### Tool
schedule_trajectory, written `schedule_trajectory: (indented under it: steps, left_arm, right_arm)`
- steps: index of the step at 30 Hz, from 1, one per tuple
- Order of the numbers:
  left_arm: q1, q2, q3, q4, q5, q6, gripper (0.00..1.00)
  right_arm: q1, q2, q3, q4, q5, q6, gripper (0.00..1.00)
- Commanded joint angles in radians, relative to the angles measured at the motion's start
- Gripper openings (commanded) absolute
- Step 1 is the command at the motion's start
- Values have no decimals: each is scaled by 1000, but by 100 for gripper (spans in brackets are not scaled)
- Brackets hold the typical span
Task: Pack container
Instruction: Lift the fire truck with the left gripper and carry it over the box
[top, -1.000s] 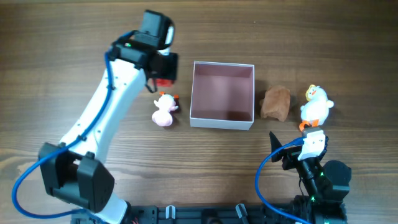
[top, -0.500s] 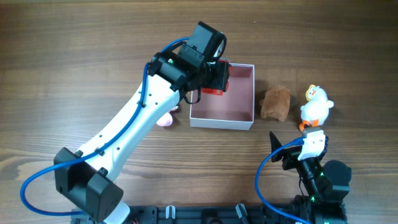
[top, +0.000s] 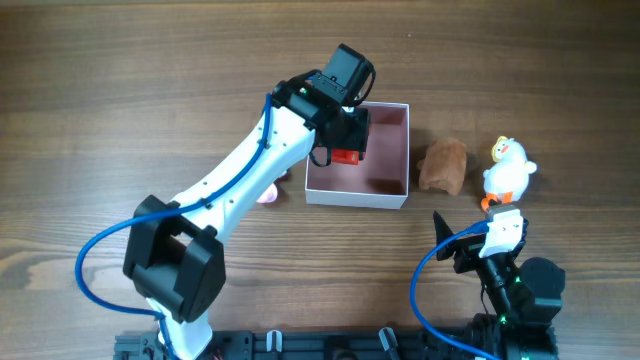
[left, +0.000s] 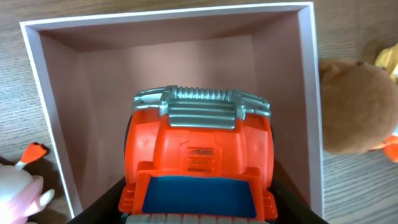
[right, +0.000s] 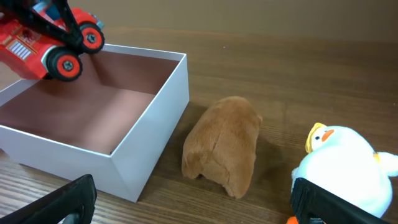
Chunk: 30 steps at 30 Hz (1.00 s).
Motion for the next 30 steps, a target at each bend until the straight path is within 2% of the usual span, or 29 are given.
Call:
schedule_trajectory:
  steps: [1,4,7,14,20,30]
  left_arm:
    - [-3,63,21,-8,8,-17,30]
    - [-2,100,21,-8,-23,-14,30]
    - [0,109,21,-8,-83,-14,25]
    - [0,110,21,-8,-173,-14,26]
    - [5,111,21,-16,-192,-15,27]
    - [66,111,21,-65,-270,-22,26]
  right_arm:
    - [0,-6,0,3,-13,14,100]
    - [-1,-6,0,3,-13,14,99]
    - [0,-6,0,3,-13,15,100]
    - [0,-6,0,3,-13,14,100]
    - [0,-6,0,3,-13,14,99]
    - [0,-6,0,3,-13,15,100]
